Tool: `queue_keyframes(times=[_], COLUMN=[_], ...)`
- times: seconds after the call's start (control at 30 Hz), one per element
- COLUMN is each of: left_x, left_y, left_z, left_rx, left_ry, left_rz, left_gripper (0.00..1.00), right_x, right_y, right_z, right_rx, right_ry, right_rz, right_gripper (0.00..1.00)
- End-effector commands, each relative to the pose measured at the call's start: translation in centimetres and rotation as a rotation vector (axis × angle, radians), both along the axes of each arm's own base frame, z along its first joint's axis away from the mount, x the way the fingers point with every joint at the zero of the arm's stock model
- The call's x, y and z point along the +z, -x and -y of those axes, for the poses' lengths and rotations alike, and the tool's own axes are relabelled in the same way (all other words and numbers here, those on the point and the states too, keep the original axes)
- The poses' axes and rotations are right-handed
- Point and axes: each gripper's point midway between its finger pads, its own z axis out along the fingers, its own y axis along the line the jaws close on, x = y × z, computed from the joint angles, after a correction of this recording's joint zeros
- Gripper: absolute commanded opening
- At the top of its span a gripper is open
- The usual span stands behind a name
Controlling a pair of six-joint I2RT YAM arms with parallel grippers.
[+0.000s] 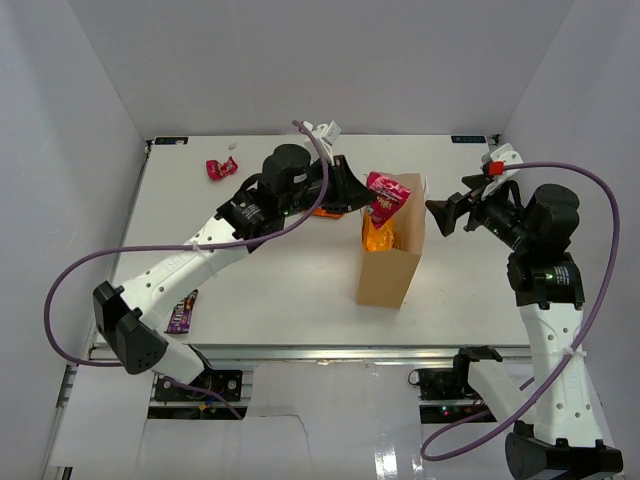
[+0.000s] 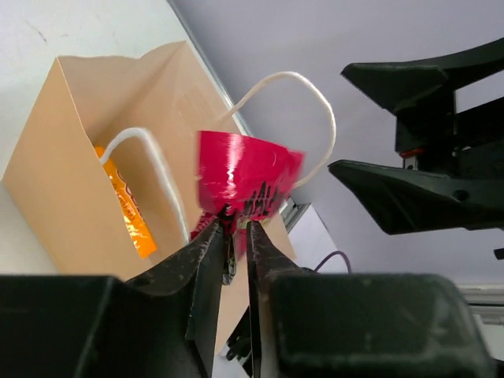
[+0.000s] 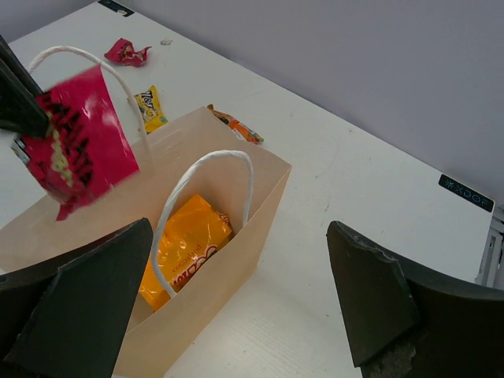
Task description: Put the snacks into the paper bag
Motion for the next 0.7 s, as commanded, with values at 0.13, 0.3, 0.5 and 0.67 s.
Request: queue_keyframes(times=[0.13, 0.3, 0.5, 0.67], left_x=[4.1, 8.1, 9.6, 2.9], left_y=[0.6, 1.2, -1.2, -6.9], left_z=[0.4, -0.3, -8.4, -15.2], left_rx=[-0.026, -0.05, 0.26, 0.379], left_ry=[0.029, 0.047, -0.023, -0.078], left_rz=[0.055, 0.177, 0.326, 0.151], left_gripper=[0.57, 0.76, 0.86, 0.85], right_x=[4.7, 5.4, 5.2, 3.7], right_y=[0.2, 0.2, -0.2, -1.4], right_z=[0.8, 0.7, 1.3, 2.5], right_rx=[-0.033, -0.025, -0.054, -0.124], right_ry=[-0.046, -0.051, -0.041, -0.056], right_rz=[0.105, 0.112, 0.114, 0.062], right_gripper=[0.98, 0.98, 0.98, 0.98])
